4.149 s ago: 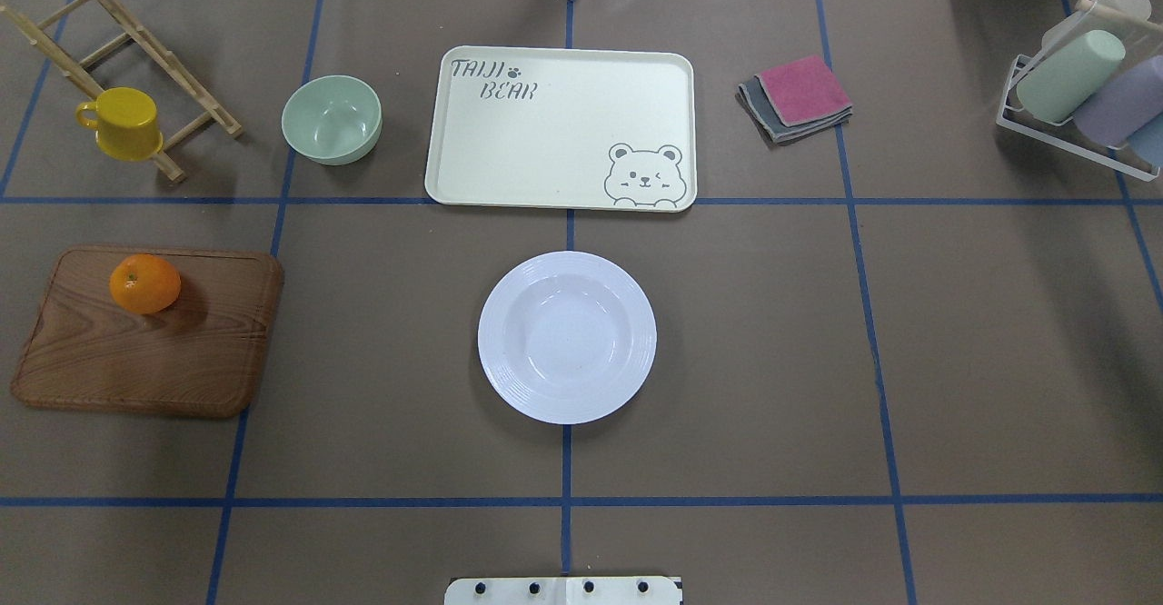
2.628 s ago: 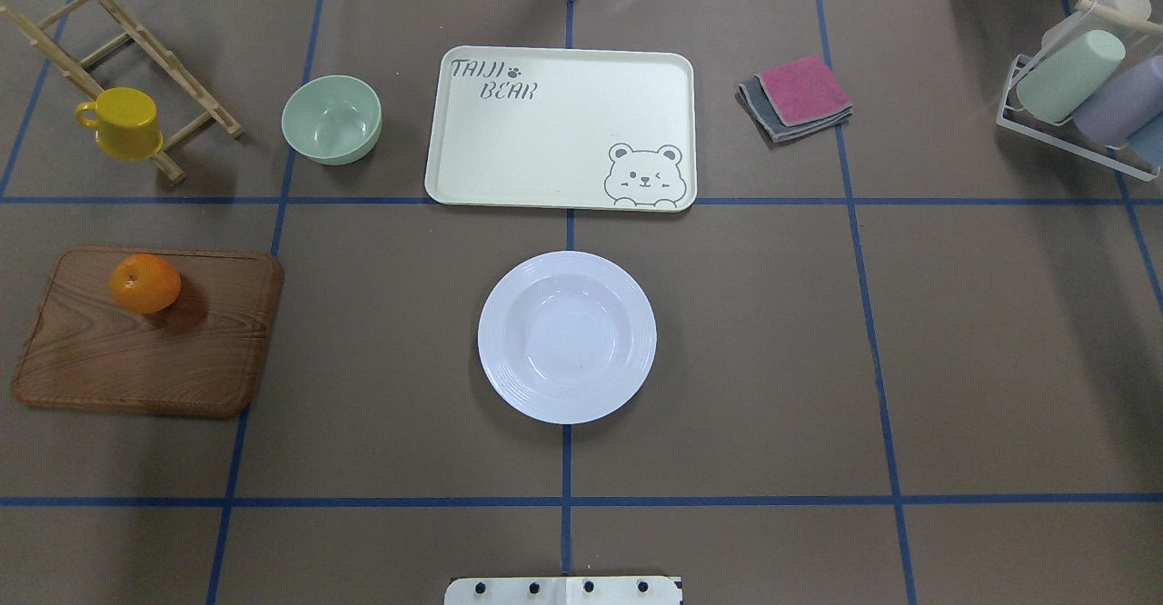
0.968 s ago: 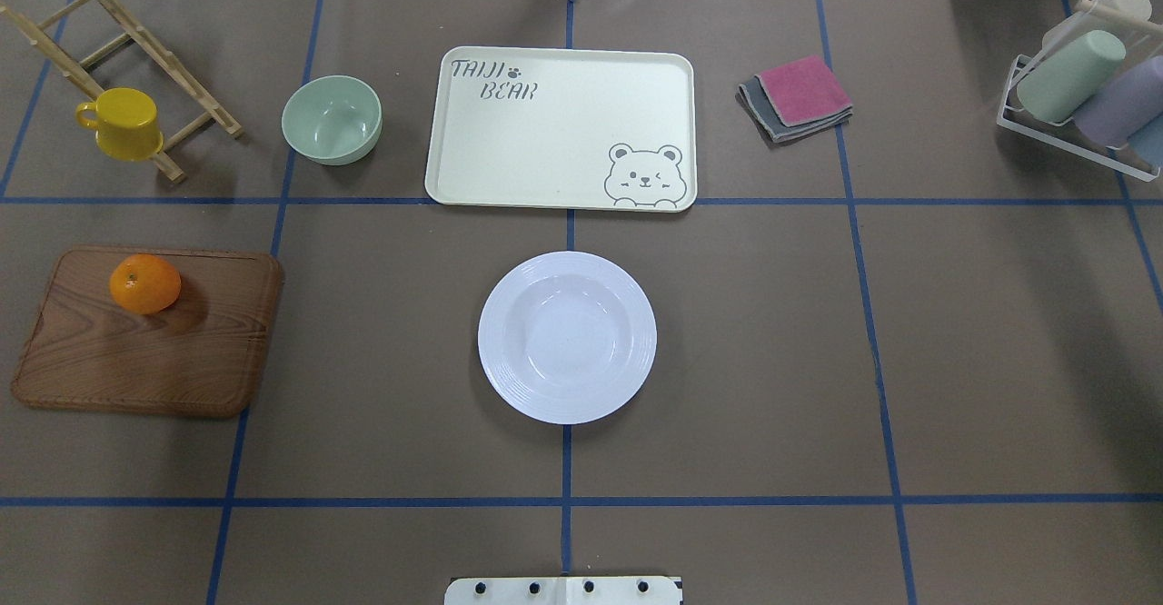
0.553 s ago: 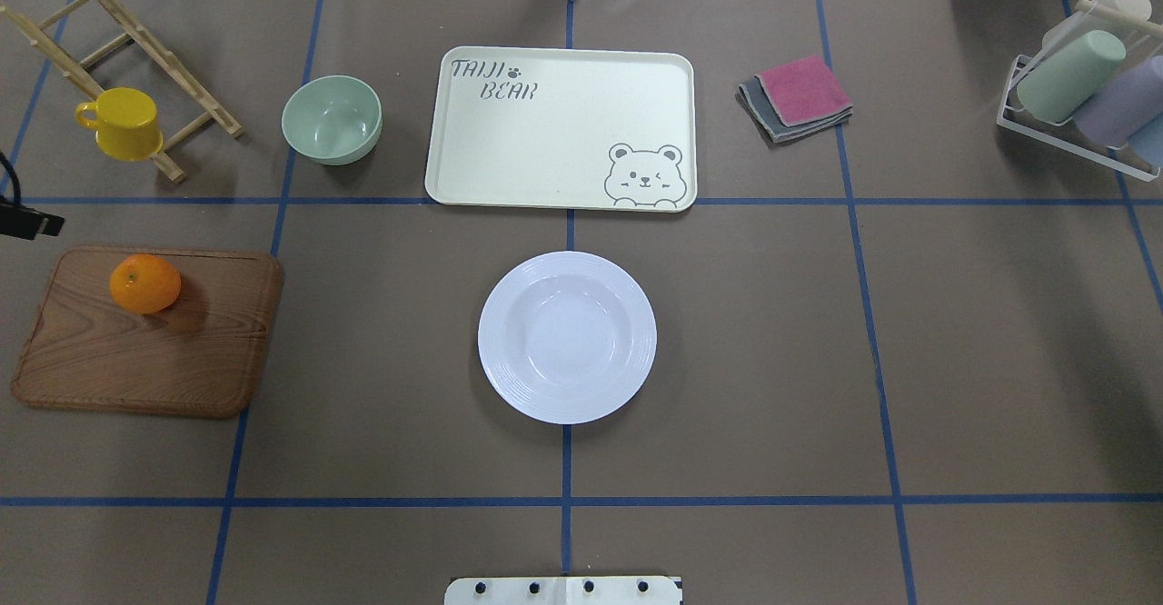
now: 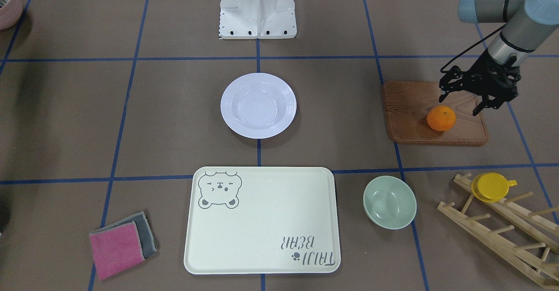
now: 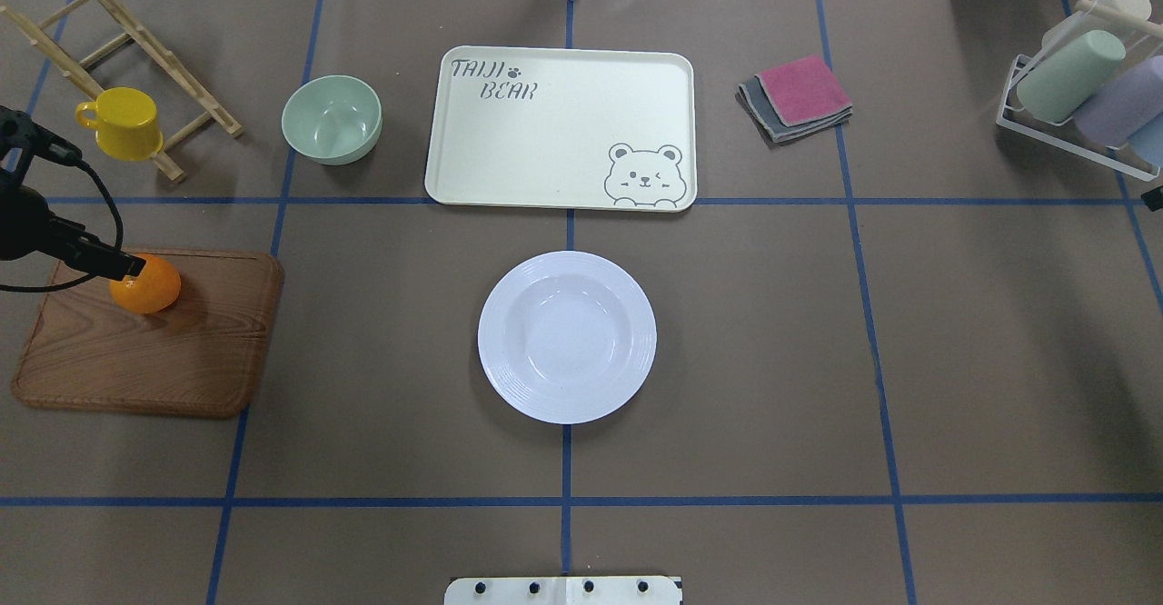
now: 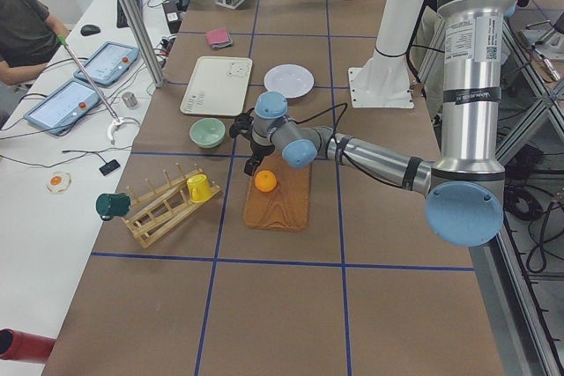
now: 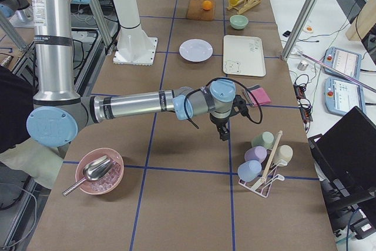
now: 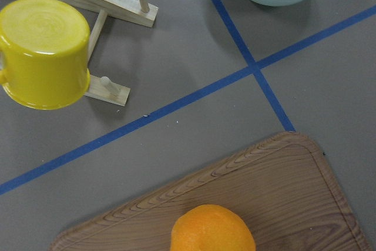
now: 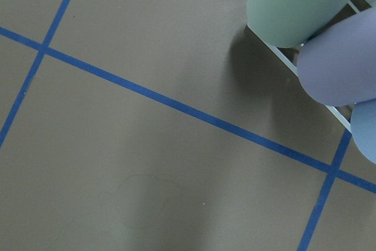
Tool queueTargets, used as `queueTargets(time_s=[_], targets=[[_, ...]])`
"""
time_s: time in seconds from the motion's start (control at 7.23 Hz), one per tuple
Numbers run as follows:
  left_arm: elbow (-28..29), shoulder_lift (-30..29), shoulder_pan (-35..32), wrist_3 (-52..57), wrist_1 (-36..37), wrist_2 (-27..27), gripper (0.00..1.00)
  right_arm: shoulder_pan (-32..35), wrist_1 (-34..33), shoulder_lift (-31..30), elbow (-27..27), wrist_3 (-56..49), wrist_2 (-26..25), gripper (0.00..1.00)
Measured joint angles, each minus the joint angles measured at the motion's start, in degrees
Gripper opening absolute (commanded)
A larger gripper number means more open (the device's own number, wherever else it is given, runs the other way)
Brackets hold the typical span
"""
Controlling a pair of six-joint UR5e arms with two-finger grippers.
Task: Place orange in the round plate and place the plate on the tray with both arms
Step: 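Reach the left gripper down to the orange on the wooden board and grasp it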
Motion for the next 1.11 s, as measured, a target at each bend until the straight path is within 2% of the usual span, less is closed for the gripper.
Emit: queueTargets(time_s=[0.69,1.11], targets=[[3.1,-0.7,3.7,-0.1,0.7,1.6,0.99,-0.7,-0.1,0.0,-0.4,0.2,-0.7,1.0],[7.4,-3.9,4.0,0.0,0.6,1.6,0.99,-1.1,-0.1,0.0,-0.5,0.3,-0.7,1.0]])
